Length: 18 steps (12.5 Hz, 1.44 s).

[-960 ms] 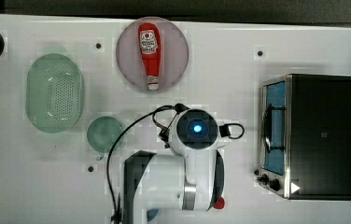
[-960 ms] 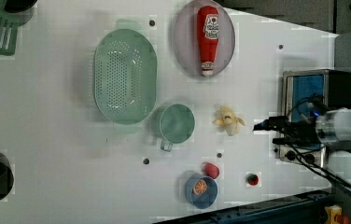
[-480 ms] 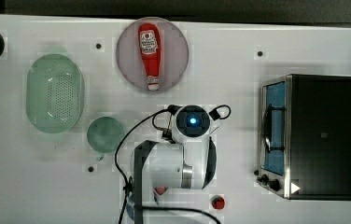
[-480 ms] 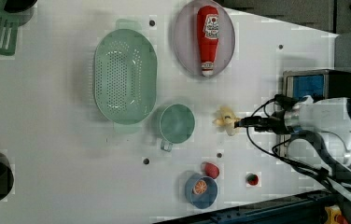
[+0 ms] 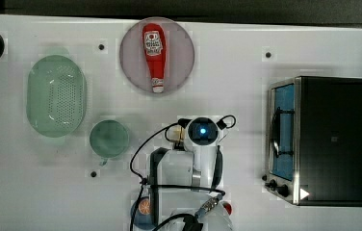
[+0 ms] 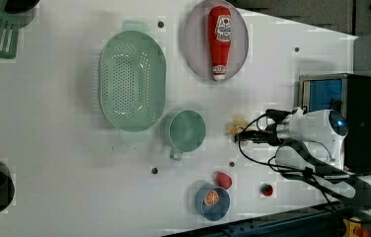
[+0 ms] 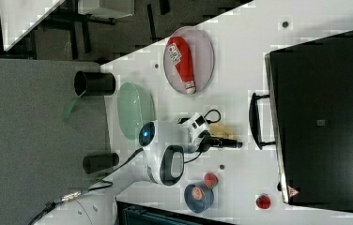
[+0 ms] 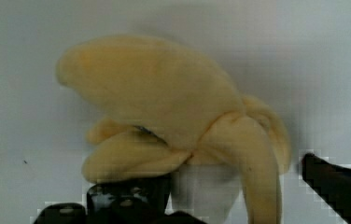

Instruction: Pick Banana and place it in mug.

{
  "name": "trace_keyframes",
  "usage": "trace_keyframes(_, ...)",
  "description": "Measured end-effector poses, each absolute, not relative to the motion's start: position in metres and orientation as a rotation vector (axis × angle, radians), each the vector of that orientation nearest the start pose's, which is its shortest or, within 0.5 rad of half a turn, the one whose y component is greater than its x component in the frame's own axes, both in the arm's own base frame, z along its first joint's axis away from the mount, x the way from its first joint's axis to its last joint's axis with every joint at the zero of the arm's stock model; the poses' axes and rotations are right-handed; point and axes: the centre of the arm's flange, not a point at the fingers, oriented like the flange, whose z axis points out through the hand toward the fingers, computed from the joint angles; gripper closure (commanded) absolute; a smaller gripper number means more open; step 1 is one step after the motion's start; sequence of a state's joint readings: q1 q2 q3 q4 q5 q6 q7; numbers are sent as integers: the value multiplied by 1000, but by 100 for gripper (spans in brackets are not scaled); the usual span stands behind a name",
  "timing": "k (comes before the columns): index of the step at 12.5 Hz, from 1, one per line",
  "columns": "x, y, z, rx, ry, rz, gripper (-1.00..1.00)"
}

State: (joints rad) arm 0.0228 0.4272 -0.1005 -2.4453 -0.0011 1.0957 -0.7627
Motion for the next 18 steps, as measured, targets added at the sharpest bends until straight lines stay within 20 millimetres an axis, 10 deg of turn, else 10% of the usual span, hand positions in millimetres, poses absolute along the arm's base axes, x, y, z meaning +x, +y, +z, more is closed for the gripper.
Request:
trace_keyframes(4,466,-20,129,-3163,68,229,43)
trace_keyframes(9,477,-4,166,-3157,24,184,46)
trace_keyframes(18,464,-14,519,-3115,118,-93,46)
